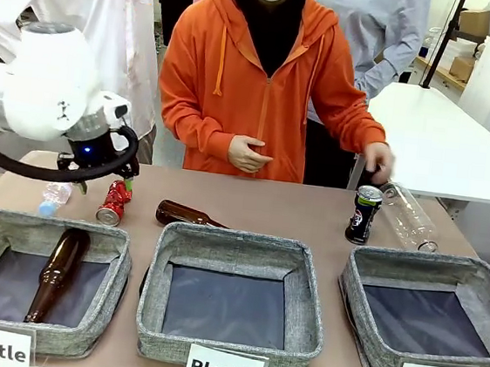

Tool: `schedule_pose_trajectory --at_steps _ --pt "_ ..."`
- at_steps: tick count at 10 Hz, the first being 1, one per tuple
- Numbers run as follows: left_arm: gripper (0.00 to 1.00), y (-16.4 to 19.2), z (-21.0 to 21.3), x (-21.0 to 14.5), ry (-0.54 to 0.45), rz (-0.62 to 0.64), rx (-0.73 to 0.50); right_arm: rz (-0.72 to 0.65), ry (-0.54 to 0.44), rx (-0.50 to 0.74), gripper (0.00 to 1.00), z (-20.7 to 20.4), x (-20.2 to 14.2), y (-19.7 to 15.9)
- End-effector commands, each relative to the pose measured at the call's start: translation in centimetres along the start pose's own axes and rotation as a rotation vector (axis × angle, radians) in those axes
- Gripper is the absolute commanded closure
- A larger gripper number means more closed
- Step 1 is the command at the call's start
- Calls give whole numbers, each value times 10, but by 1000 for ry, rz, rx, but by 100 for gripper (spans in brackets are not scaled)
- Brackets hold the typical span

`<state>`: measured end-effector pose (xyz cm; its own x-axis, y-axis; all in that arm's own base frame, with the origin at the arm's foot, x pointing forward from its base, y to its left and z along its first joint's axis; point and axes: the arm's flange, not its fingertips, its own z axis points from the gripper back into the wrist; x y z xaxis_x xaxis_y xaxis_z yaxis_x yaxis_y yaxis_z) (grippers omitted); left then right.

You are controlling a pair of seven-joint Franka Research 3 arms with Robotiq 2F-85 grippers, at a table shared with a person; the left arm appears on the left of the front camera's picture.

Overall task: Sort the can waste into the basket.
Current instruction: Pick up the can waste from the table and place it in the right Fabric basket.

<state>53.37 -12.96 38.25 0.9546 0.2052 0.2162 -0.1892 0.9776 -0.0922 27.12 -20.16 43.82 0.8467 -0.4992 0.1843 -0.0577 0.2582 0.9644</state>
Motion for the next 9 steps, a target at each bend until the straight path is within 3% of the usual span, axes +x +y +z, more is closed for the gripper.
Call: schedule_pose_trajectory --at_steps 1,9 --pt "0 -18 -14 13 31 41 128 24 -9 21 0 0 2 0" --pt "0 -21 -74 18 49 66 120 24 -9 21 0 0 2 0"
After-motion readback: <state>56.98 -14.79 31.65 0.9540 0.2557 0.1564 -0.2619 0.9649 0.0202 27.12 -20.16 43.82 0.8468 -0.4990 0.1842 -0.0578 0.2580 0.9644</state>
